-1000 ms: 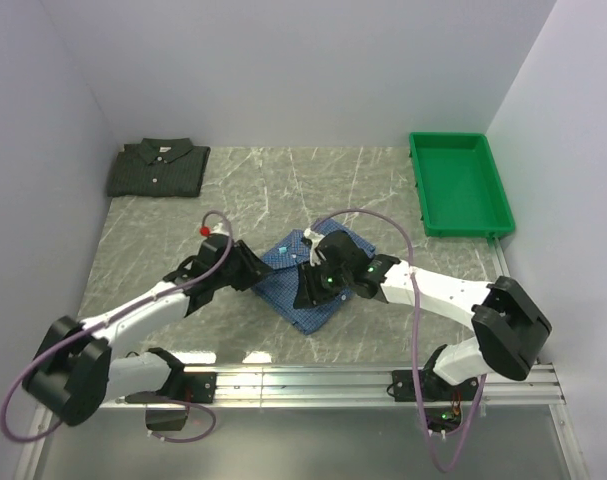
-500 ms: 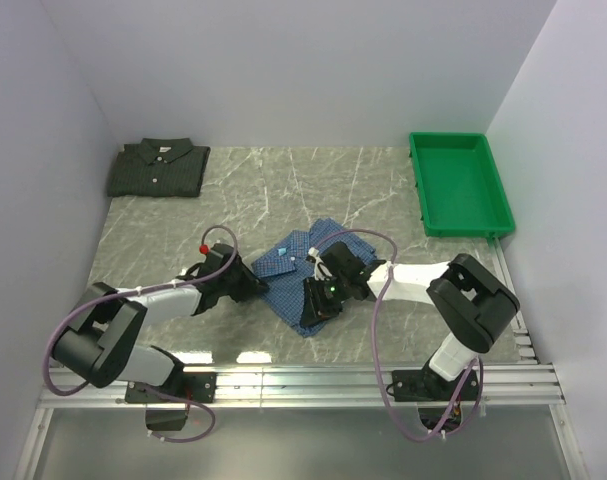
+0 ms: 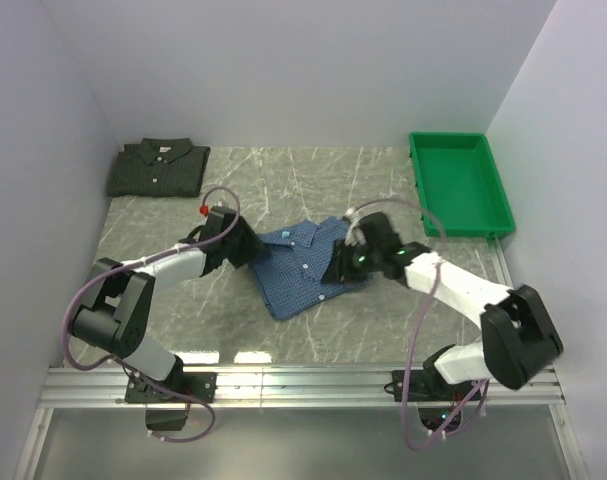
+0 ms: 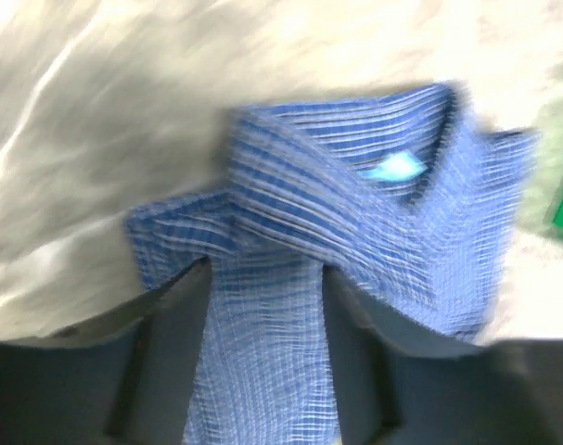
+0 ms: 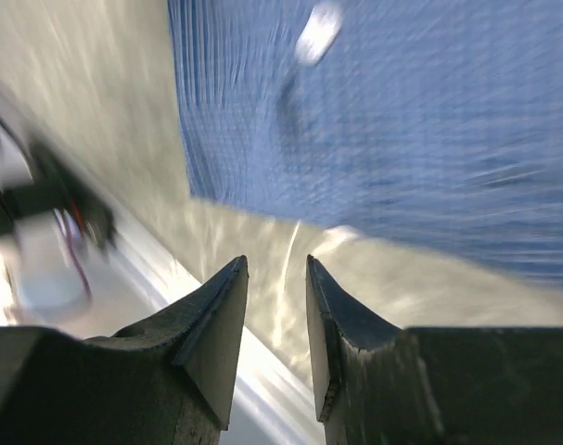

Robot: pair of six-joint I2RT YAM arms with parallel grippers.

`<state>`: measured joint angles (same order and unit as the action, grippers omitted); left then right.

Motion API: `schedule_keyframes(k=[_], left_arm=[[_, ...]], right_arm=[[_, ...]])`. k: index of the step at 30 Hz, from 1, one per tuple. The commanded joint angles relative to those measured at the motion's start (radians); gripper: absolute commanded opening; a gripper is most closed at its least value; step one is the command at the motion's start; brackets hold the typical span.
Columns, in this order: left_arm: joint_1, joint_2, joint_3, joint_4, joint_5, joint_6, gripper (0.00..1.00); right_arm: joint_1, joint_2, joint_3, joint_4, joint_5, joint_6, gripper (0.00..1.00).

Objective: Fold and stack the long sleeve shirts
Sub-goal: Fold the shirt

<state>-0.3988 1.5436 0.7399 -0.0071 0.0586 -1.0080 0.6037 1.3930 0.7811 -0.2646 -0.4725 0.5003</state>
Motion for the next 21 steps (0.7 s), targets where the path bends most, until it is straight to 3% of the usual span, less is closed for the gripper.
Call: schedule_keyframes(k=[1, 2, 5, 10, 18, 21], left_arm=[[-0.005, -0.042, 0.099, -0.057, -0.013, 0.131, 0.59], [-0.014, -0.084, 0.107, -0.063, -0.019, 0.132, 0.68], [-0.096, -0.151, 0.138, -0.148, -0.057, 0.132, 0.76], [-0.219, -0.16, 0.066, -0.166, -0.014, 0.056, 0.7], [-0.232, -0.079, -0.145, -0.05, 0.118, -0.041, 0.59], [-0.23, -0.079, -0.163, -0.07, 0.13, -0.034, 0.56]], right_arm=[[-0.175, -0.084, 0.035, 0.033, 0.043, 0.023, 0.39], [-0.205, -0.098, 0.03, 0.056, 0.043, 0.039, 0.39], [-0.292, -0.092, -0.008, 0.18, -0.004, 0.11, 0.39], [-0.321, -0.022, -0.08, 0.373, -0.023, 0.208, 0.39], [-0.435, 0.141, -0.264, 0.589, -0.015, 0.316, 0.39], [-0.449, 0.127, -0.295, 0.562, 0.023, 0.302, 0.39]])
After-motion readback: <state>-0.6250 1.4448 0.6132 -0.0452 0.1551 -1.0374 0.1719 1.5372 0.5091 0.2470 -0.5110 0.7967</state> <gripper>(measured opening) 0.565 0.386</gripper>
